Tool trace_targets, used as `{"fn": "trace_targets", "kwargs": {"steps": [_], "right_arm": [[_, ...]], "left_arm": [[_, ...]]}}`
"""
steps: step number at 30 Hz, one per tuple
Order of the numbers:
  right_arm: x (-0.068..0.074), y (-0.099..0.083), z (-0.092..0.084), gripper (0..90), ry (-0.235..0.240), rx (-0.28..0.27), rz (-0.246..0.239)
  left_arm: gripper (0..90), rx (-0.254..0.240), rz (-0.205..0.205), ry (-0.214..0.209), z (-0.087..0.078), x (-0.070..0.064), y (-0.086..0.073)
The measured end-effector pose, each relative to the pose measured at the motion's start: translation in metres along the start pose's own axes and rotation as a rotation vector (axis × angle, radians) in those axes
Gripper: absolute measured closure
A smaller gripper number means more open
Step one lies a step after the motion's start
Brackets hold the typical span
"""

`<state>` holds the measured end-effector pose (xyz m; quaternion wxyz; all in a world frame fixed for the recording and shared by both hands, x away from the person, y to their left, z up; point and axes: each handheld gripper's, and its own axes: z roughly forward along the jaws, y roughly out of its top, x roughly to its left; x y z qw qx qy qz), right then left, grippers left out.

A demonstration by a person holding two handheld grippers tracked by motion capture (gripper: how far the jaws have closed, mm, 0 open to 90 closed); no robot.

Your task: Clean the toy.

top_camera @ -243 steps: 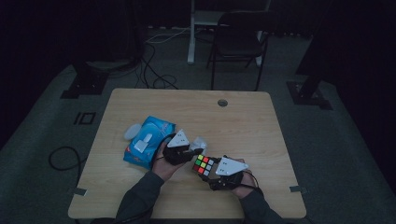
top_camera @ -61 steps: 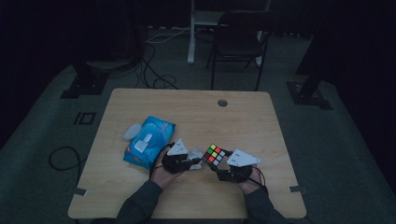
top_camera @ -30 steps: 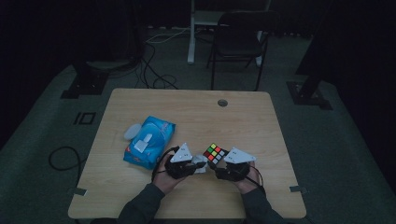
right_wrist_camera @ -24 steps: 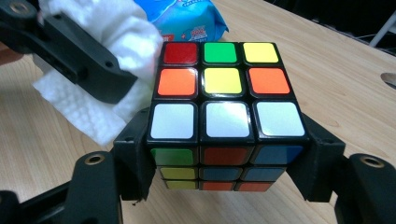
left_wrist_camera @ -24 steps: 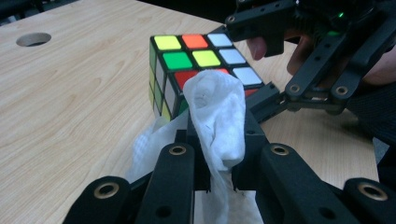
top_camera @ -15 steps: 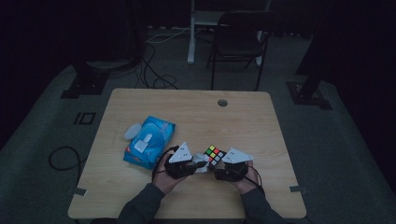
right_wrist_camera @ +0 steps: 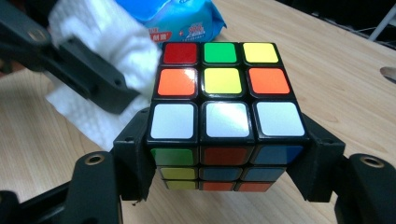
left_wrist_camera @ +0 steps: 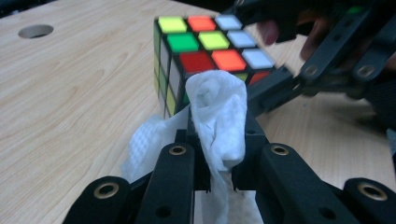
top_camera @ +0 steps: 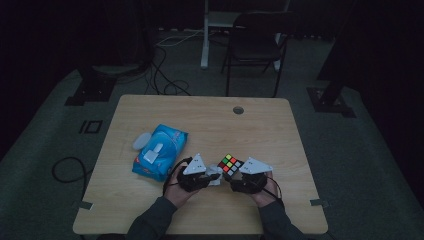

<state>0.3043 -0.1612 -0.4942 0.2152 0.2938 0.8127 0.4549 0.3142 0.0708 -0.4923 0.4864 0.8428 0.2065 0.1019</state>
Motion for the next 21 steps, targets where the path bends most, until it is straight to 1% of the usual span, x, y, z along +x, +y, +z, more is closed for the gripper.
{"fn": "trace_targets", "kwargs": {"steps": [3,6,11,14,21], "right_arm": [[-0.001,0.002,-0.001,34.5,0.004,-0.012,0.008],[-0.001,0.002,-0.002,34.4,0.001,-0.009,0.015],[-0.001,0.002,0.000,34.4,-0.003,0.002,0.024],[-0.002,0.003,0.000,34.4,-0.004,-0.003,0.040],[-0.002,0.005,0.000,34.4,-0.007,0.001,0.051]], "left_arm": [[81.6,0.013,-0.007,0.001,0.004,0.001,-0.004],[81.6,0.023,-0.013,-0.003,0.009,0.000,-0.007],[81.6,0.034,-0.007,-0.016,0.015,-0.004,-0.008],[81.6,0.037,-0.007,-0.021,0.017,-0.006,-0.009],[81.5,0.049,0.008,-0.038,0.023,-0.014,-0.010]]}}
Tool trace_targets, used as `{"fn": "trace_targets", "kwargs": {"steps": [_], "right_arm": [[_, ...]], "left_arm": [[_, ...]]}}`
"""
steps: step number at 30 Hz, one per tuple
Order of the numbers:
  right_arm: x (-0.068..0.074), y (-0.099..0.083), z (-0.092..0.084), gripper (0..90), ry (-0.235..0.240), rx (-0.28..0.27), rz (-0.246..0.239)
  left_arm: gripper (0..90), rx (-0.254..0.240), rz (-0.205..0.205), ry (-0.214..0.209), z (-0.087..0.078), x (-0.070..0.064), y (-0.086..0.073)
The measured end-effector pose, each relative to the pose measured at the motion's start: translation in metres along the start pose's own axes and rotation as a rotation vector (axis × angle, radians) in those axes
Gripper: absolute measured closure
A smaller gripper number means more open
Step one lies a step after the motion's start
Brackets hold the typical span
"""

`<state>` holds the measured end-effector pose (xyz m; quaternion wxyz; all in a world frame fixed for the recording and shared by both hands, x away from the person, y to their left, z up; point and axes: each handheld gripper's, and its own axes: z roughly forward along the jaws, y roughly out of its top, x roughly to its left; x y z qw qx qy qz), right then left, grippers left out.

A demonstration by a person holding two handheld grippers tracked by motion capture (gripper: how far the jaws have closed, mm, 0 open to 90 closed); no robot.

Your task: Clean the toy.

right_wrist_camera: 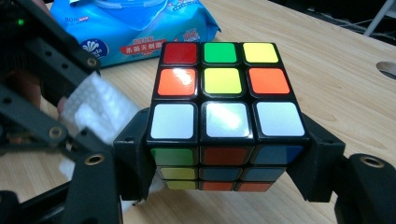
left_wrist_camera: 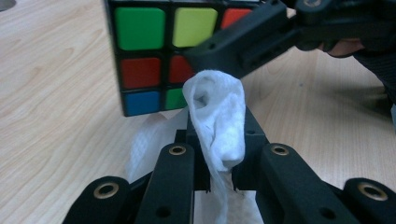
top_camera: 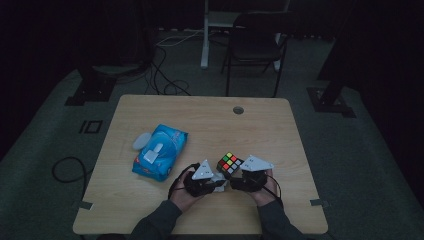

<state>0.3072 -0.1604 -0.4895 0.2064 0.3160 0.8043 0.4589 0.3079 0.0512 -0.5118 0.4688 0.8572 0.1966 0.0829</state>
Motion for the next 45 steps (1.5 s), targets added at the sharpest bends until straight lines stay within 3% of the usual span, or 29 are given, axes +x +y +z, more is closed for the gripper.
{"fn": "trace_targets", "kwargs": {"steps": [8,15,26,37,45], "right_arm": [[-0.001,0.004,0.001,34.4,-0.008,0.015,0.014],[-0.005,0.007,-0.003,34.4,-0.001,0.014,0.032],[-0.010,0.007,-0.014,34.4,0.000,0.024,0.031],[-0.009,0.012,-0.015,34.4,0.019,0.028,0.027],[-0.004,0.018,-0.010,34.4,0.060,0.012,0.041]], "left_arm": [[81.4,0.012,0.022,-0.022,0.009,-0.007,0.001],[81.5,0.002,0.021,-0.014,0.012,-0.007,0.003],[81.4,-0.022,-0.007,0.048,0.005,0.009,-0.001],[81.5,-0.039,-0.004,0.131,-0.001,0.021,-0.003],[81.6,-0.051,-0.012,0.173,-0.001,0.025,-0.005]]}}
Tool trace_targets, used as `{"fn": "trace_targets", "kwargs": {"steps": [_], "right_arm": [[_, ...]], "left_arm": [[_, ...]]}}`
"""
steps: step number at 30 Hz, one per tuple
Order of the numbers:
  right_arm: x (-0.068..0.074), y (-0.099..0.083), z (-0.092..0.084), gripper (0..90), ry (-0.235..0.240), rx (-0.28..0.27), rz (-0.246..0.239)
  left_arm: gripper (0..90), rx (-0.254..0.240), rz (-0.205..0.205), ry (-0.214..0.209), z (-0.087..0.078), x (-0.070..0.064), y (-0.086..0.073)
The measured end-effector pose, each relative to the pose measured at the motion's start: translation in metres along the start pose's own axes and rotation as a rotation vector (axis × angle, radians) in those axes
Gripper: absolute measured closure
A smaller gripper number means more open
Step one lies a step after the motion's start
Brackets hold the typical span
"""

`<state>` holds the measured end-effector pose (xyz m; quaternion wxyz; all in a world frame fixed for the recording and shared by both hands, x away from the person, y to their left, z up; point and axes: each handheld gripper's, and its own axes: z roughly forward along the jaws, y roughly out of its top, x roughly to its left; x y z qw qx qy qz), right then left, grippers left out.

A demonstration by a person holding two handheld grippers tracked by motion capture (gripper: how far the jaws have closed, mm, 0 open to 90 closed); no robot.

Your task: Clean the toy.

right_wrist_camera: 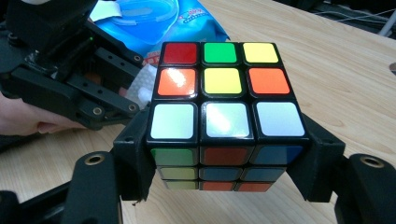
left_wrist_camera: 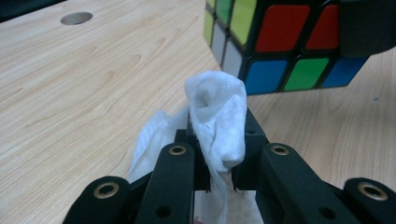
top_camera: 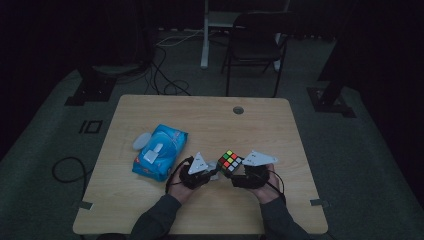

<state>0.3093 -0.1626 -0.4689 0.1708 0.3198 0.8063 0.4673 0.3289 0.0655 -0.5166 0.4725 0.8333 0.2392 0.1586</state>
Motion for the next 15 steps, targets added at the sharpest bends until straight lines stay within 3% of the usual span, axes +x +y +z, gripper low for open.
{"fn": "trace_targets", "kwargs": {"steps": [15], "right_arm": [[0.000,0.008,0.010,34.4,0.017,-0.009,0.040]], "left_arm": [[81.6,0.003,0.050,-0.035,0.005,-0.016,0.001]]}}
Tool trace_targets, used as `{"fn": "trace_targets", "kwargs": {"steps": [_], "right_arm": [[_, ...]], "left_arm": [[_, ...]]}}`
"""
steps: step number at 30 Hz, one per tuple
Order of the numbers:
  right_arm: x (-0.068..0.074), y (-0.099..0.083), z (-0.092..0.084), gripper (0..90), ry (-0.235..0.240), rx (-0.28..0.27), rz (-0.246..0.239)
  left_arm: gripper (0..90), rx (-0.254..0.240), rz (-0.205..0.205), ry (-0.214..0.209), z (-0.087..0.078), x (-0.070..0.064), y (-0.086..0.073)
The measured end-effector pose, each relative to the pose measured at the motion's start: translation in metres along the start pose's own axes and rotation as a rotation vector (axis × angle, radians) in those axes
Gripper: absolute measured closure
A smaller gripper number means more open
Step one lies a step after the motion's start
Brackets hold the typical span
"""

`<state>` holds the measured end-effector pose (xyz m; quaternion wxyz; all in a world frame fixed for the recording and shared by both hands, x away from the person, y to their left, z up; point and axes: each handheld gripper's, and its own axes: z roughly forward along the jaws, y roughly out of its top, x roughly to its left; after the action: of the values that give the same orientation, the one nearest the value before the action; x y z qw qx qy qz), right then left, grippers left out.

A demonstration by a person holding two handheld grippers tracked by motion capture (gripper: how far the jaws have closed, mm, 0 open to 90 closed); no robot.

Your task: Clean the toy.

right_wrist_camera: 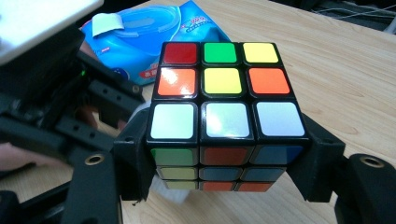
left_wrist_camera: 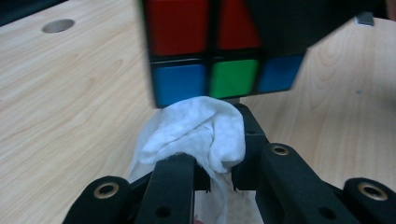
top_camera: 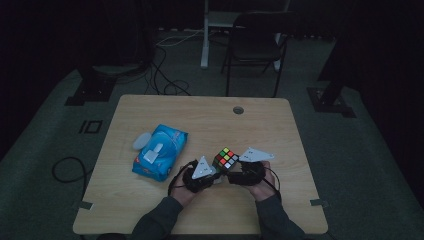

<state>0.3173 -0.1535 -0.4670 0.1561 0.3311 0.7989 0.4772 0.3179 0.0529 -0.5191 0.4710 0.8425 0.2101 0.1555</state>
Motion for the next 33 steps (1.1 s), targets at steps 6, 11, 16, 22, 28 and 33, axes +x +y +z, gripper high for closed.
{"fn": "trace_targets", "kwargs": {"steps": [6,11,16,22,28,33], "right_arm": [[0.000,0.002,0.003,34.5,0.002,-0.002,0.018],[0.001,0.003,0.004,34.5,0.010,0.002,0.018],[0.001,0.003,0.002,34.4,0.013,0.006,0.023],[0.000,0.003,-0.001,34.4,0.022,-0.001,0.030],[-0.001,0.003,-0.002,34.4,0.020,0.001,0.034],[0.000,0.004,0.000,34.4,0.022,-0.001,0.037]], "left_arm": [[81.4,0.004,0.013,-0.032,0.005,-0.009,-0.001],[81.3,-0.004,0.003,-0.019,0.004,-0.007,-0.001],[81.0,-0.015,-0.008,0.008,-0.001,0.001,0.001],[81.0,-0.027,-0.027,0.040,-0.006,0.011,0.002],[81.1,-0.029,-0.040,0.058,-0.007,0.016,0.002],[81.1,-0.029,-0.037,0.053,-0.006,0.014,0.002]]}}
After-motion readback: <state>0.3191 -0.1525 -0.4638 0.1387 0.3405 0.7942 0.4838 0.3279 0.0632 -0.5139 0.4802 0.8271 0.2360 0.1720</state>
